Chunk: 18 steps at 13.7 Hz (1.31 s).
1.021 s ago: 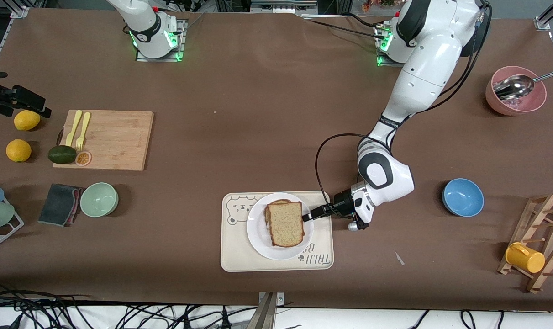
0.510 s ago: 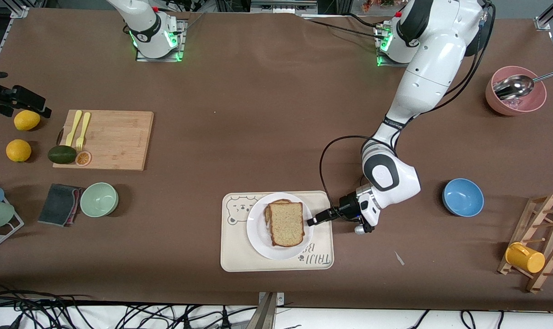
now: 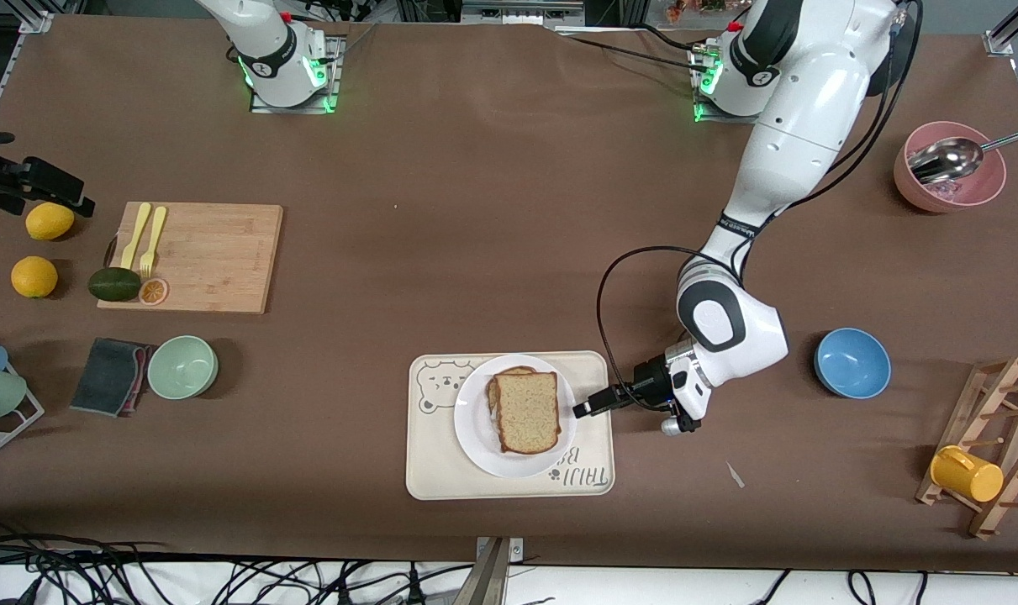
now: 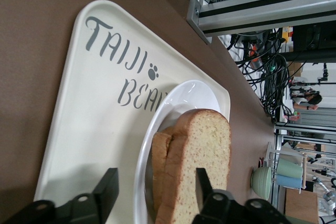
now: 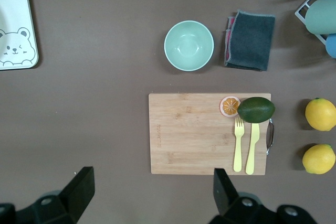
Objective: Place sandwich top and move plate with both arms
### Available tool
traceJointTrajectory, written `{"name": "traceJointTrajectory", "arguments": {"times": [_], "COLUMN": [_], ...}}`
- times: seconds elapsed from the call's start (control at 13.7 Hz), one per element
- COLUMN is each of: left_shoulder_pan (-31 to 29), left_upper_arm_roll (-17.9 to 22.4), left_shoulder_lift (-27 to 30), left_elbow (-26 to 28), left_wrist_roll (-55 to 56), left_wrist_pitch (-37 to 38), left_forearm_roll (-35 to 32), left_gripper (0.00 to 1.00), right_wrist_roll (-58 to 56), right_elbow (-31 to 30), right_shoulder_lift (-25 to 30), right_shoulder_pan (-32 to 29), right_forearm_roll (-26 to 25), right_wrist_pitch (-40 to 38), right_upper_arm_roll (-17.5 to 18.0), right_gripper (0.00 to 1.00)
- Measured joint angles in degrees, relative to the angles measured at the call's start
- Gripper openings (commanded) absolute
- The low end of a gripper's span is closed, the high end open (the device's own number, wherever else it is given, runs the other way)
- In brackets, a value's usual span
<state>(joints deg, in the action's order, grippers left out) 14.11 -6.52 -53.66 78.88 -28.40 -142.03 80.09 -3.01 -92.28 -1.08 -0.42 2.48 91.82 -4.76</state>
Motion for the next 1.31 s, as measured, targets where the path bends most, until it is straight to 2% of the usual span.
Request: {"name": "traceJointTrajectory", "arguments": {"times": [0.36,0.8,1.09,1.31], "left_shoulder_pan": [-1.3,-1.7,-3.3,-3.7], "left_upper_arm_roll": [0.1,1.3,2.2,4.0], "left_shoulder_lift": [4.1,9.7,12.5,15.2], "left_elbow": [1.7,8.0,10.7,13.7], "left_wrist_roll": [9.2,14.9,16.8,17.0], "left_wrist_pitch": [0.2,0.2,0.4,1.0], "left_forearm_roll": [-13.9,-28.3,-32.9,-39.8], "left_gripper": [1.0,1.0,1.0,1.0], "right_wrist_roll": [0.0,0.0,0.0,0.0], "right_elbow": [0.0,0.0,0.0,0.0], "right_shoulder_lift": [0.0,0.0,0.0,0.0], "right_shoulder_pan": [0.0,0.0,0.0,0.0], "right_forearm_roll": [0.0,0.0,0.0,0.0], "right_wrist_pitch": [0.0,0.0,0.0,0.0], "right_upper_arm_roll": [0.0,0.0,0.0,0.0], "right_gripper": [1.0,1.0,1.0,1.0]}}
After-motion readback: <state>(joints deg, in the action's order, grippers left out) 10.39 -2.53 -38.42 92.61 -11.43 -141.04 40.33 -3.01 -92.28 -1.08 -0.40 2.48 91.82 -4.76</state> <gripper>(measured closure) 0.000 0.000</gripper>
